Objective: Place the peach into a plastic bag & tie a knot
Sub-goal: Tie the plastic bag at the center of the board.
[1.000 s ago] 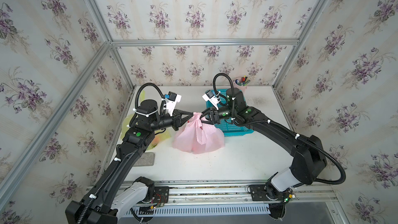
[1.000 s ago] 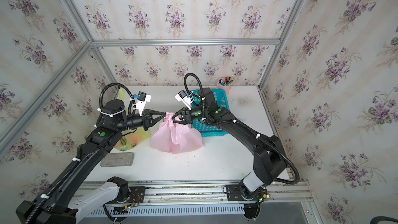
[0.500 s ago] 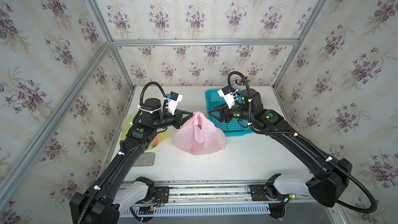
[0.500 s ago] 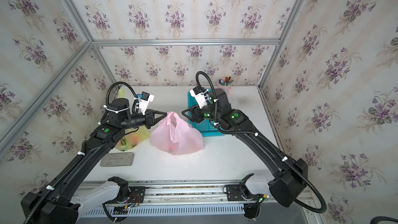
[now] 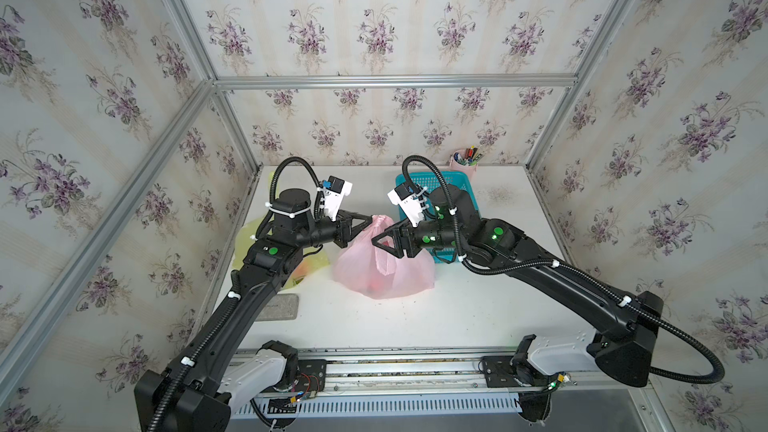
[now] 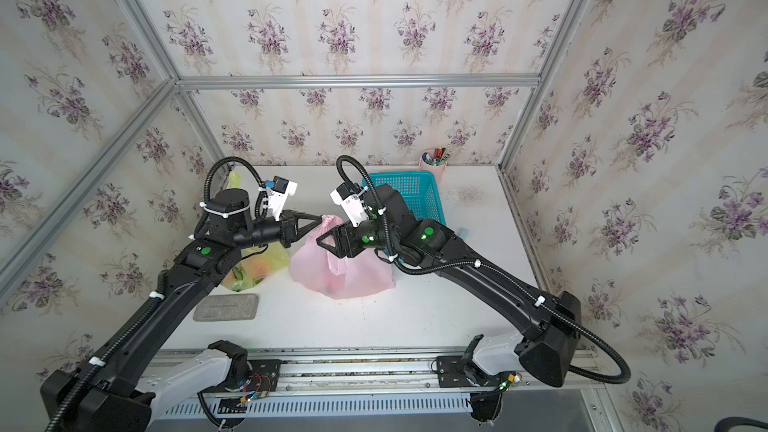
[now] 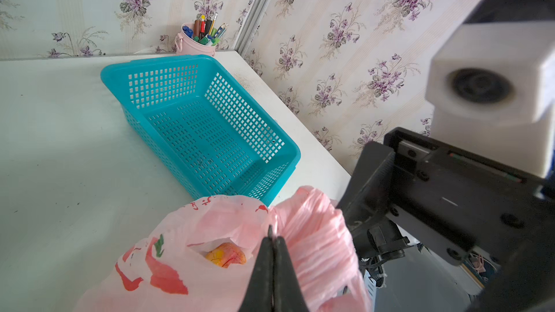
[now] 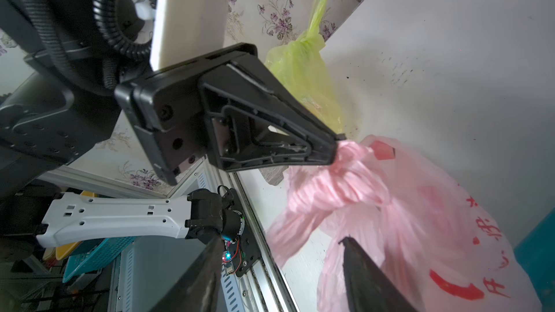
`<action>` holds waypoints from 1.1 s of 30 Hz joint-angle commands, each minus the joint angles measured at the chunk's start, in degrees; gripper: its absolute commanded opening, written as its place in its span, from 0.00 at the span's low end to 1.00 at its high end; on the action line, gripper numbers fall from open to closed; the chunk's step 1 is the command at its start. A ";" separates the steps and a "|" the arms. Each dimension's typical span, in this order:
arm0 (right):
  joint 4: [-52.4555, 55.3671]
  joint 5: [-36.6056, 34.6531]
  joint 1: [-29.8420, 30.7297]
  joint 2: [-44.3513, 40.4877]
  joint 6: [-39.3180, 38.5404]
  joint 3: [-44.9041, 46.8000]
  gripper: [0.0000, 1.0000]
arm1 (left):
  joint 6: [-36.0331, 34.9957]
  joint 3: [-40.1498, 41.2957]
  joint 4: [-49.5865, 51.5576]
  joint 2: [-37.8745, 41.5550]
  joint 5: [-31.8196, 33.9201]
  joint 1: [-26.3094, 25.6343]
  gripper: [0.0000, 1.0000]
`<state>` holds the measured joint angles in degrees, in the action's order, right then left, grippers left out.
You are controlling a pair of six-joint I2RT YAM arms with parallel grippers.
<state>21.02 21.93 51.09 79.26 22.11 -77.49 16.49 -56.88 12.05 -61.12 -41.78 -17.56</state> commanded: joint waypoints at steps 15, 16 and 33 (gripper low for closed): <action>-3.20 3.64 0.54 -0.69 1.78 4.34 0.00 | -4.68 -7.15 5.69 -0.63 23.97 0.03 0.00; -3.45 4.43 0.69 -1.44 1.87 5.51 0.00 | -5.45 -9.28 6.97 -1.82 29.83 0.05 0.00; 1.14 -5.49 3.23 -13.16 2.44 20.75 0.72 | -10.25 -35.44 13.17 -28.25 48.13 3.59 0.59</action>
<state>15.90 20.64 54.22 66.59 25.43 -56.07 4.89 -91.44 27.68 -89.06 4.43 -14.44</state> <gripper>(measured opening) 0.214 0.104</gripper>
